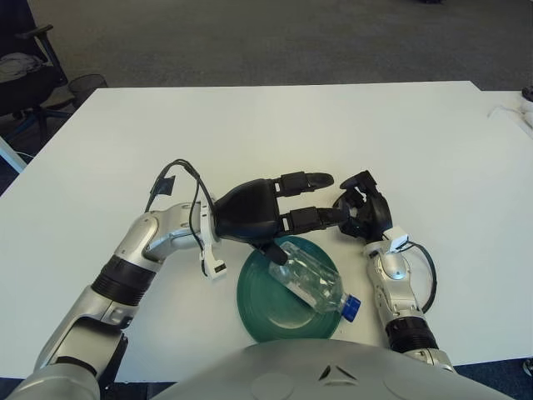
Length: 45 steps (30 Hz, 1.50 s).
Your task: Put the bottle into the plate.
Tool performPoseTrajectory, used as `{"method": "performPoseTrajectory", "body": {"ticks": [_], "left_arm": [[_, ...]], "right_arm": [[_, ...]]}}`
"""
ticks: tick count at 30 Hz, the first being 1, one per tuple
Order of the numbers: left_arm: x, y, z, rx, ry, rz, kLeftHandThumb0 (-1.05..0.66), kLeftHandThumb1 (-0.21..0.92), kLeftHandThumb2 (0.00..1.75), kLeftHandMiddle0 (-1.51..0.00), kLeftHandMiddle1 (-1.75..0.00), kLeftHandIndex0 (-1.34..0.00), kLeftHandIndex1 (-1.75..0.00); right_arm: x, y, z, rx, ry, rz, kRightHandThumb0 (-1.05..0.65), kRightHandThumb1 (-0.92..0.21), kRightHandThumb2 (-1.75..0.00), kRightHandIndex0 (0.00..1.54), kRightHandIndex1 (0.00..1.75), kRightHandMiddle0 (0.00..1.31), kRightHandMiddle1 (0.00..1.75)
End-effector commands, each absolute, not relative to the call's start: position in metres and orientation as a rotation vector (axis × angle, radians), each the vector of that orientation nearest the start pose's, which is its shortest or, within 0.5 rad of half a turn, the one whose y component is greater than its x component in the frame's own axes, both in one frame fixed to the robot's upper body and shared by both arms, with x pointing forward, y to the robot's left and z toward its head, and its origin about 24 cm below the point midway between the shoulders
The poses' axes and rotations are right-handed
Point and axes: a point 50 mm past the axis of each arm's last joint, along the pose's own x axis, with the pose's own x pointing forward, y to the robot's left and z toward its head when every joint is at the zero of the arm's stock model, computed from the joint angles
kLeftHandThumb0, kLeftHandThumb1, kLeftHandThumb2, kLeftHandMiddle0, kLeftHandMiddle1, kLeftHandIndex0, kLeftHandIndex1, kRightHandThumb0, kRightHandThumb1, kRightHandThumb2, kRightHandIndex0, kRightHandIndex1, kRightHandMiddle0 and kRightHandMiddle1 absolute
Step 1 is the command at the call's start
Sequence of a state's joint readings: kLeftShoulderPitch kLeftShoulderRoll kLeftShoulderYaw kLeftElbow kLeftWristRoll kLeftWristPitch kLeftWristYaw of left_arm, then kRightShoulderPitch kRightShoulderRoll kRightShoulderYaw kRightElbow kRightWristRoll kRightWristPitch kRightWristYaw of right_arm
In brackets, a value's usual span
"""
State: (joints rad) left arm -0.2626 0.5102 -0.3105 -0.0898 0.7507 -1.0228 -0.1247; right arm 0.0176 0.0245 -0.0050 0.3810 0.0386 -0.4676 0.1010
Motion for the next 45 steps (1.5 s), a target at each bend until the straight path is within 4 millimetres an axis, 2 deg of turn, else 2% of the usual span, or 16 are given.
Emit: {"method": "performPoseTrajectory", "body": {"ticks": [1, 7, 15, 23, 31, 33, 36, 39, 42, 45], "left_arm": [[0.21, 0.092, 0.126, 1.174, -1.195, -0.975, -0.78, 0.84, 0.38, 0.0, 0.0, 0.0, -0.18], [0.21, 0.093, 0.127, 1.188, -1.18, -0.983, -0.77, 0.82, 0.38, -0.01, -0.01, 0.0, -0.19], [0.21, 0.093, 0.128, 1.211, -1.15, -0.996, -0.74, 0.7, 0.51, -0.02, -0.01, 0.0, -0.28], [0.211, 0.093, 0.13, 1.243, -1.14, -1.006, -0.76, 0.69, 0.54, -0.05, -0.02, 0.0, -0.34], [0.215, 0.098, 0.124, 1.245, -1.151, -0.934, -0.85, 0.8, 0.44, -0.05, -0.03, 0.0, -0.27], [0.216, 0.099, 0.122, 1.243, -1.159, -0.9, -0.9, 0.87, 0.37, -0.05, -0.03, 0.0, -0.27], [0.218, 0.099, 0.123, 1.212, -1.159, -0.844, -0.95, 0.9, 0.39, -0.03, -0.02, 0.0, -0.24], [0.238, 0.106, 0.131, 0.901, -1.024, -0.693, -0.97, 0.92, 0.43, -0.01, -0.01, 0.0, -0.19], [0.253, 0.119, 0.123, 0.542, -0.805, -0.553, -0.91, 0.92, 0.51, 0.0, 0.0, 0.0, -0.19], [0.256, 0.122, 0.12, 0.382, -0.749, -0.425, -0.85, 0.92, 0.59, 0.0, 0.0, 0.0, -0.2]], "right_arm": [[0.21, -0.145, -0.045, 0.097, 0.131, 0.038, -0.01, -0.48, -1.1, 0.6, 1.61, 0.24, 1.75], [0.209, -0.145, -0.045, 0.08, 0.124, 0.031, -0.01, -0.47, -1.11, 0.6, 1.61, 0.24, 1.75], [0.209, -0.145, -0.044, 0.056, 0.11, 0.017, -0.01, -0.46, -1.12, 0.6, 1.62, 0.24, 1.75], [0.21, -0.144, -0.042, 0.04, 0.098, 0.01, 0.0, -0.46, -1.12, 0.59, 1.63, 0.25, 1.74], [0.209, -0.143, -0.04, 0.025, 0.095, 0.017, 0.0, -0.52, -1.05, 0.53, 1.64, 0.22, 1.75], [0.209, -0.143, -0.04, 0.021, 0.093, 0.016, 0.0, -0.56, -1.01, 0.5, 1.63, 0.21, 1.75], [0.209, -0.142, -0.039, 0.018, 0.084, 0.019, 0.0, -0.59, -0.95, 0.46, 1.6, 0.23, 1.75], [0.21, -0.141, -0.038, 0.052, 0.071, 0.038, 0.0, -0.6, -0.95, 0.45, 1.61, 0.23, 1.75], [0.21, -0.141, -0.038, 0.067, 0.084, 0.055, 0.0, -0.58, -0.98, 0.47, 1.64, 0.21, 1.75], [0.209, -0.141, -0.038, 0.071, 0.092, 0.063, 0.0, -0.56, -1.01, 0.48, 1.66, 0.2, 1.75]]}}
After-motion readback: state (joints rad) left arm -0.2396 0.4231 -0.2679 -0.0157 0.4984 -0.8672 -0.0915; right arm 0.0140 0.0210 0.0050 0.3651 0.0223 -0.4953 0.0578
